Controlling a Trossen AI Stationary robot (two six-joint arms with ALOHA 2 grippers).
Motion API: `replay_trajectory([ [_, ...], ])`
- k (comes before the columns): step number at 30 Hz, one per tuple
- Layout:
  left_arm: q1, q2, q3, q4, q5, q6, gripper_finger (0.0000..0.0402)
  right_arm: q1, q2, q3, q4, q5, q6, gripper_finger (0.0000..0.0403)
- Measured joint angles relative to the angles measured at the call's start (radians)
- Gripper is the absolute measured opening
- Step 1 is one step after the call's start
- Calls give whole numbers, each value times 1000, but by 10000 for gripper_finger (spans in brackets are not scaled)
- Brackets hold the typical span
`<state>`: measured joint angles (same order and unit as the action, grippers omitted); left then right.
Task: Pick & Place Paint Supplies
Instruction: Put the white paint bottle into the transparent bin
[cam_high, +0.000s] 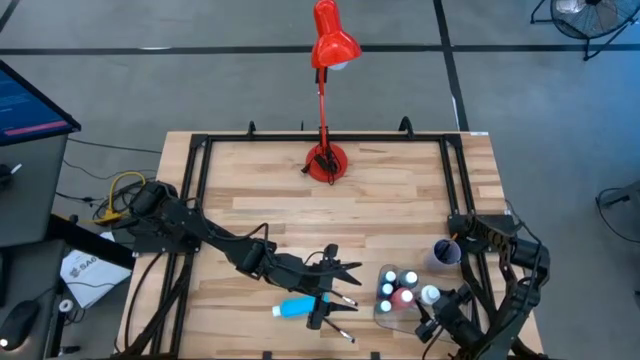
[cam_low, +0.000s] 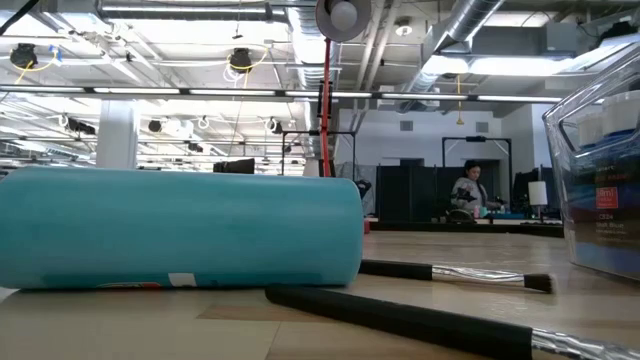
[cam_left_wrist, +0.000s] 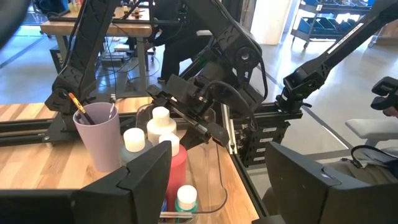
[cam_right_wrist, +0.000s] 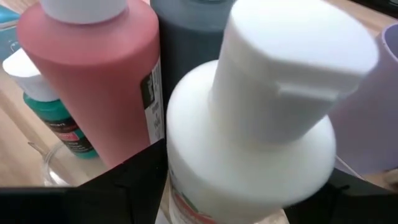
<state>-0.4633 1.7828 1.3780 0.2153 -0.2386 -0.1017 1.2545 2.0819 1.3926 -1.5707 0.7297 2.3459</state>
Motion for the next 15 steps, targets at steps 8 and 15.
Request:
replay_trajectory([
  [8,0,0,0,-5,0,0,237,-1,-17,19,0,-31,0,256],
  [15,0,0,0,-7,0,0,237,-6,-97,22,3,-31,-6,256],
])
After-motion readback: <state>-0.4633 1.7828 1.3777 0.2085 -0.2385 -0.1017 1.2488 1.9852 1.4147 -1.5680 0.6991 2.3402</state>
